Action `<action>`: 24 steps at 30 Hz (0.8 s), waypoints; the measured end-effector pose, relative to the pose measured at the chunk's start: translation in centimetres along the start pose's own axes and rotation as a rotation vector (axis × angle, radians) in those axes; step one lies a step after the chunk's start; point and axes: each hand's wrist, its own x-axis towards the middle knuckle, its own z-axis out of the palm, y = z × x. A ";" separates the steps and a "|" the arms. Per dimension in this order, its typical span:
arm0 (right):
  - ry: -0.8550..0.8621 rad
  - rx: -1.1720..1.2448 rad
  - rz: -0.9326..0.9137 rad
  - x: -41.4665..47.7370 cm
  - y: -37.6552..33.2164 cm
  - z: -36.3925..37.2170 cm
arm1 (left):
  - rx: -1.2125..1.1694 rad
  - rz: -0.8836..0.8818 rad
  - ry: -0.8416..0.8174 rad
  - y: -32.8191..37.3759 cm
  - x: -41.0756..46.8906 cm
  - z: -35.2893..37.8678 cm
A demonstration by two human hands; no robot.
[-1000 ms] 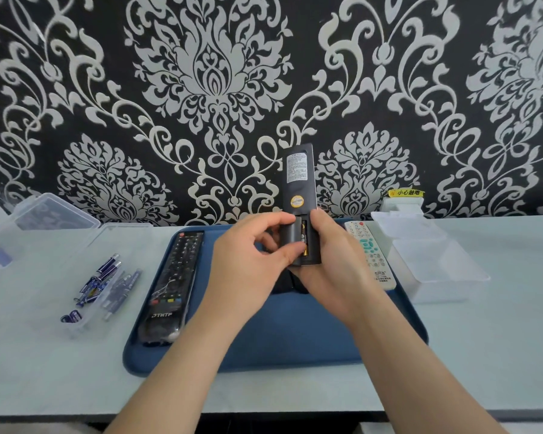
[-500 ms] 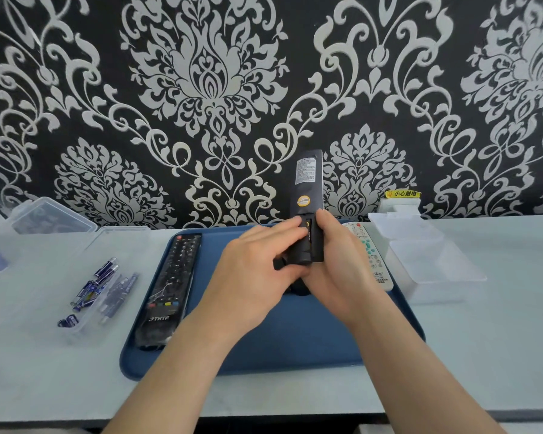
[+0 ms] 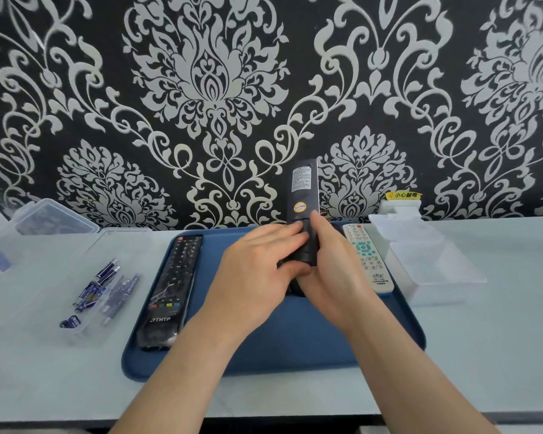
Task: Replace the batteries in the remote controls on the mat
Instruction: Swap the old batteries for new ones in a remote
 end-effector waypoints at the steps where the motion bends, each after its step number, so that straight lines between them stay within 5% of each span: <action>1: 0.003 -0.016 -0.011 0.1 0.2 0.0 | 0.008 -0.001 0.009 0.1 0.0 0.0; 6: -0.057 -0.077 -0.057 0.1 0.8 0.1 | -0.053 -0.061 0.029 0.5 0.0 -0.6; 10: -0.053 -0.230 -0.065 0.1 1.1 0.2 | -0.145 -0.281 -0.054 0.5 0.0 -1.3; 13: -0.039 -0.558 -0.158 0.1 1.3 0.0 | -0.450 -0.481 -0.158 -0.7 0.2 -2.2; 16: -0.109 -0.823 -0.254 -0.2 1.9 0.4 | -0.783 -0.657 -0.048 -1.5 0.5 -2.5; 24: -0.260 -1.271 -0.323 0.6 4.3 0.6 | -0.467 -0.796 -0.065 -4.7 0.0 -2.2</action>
